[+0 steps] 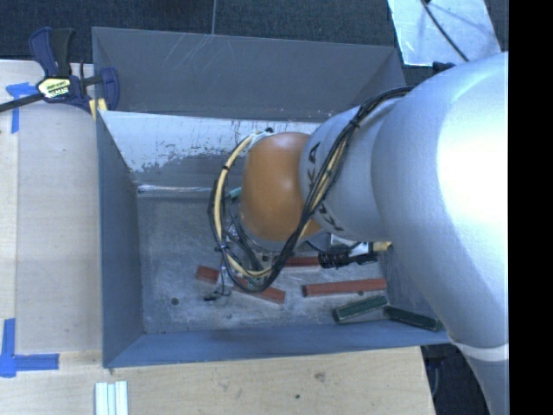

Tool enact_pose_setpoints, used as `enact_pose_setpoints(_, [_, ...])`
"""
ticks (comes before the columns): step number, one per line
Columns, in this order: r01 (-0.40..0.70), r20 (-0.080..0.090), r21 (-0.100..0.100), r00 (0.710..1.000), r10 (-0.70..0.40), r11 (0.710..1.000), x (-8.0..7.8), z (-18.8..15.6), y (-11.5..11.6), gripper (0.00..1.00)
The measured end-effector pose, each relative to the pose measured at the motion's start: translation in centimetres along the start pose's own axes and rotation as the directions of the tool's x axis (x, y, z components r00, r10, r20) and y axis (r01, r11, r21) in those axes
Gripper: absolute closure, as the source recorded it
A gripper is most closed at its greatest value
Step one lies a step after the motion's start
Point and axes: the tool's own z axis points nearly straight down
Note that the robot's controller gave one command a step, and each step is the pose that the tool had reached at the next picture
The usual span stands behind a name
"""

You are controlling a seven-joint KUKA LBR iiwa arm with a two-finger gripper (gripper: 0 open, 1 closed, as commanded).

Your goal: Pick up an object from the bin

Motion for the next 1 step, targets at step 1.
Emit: enact_pose_setpoints(1, [0.001, 0.001, -0.001, 1.0, -0.001, 1.0, -0.05, -0.04, 0.02, 0.0])
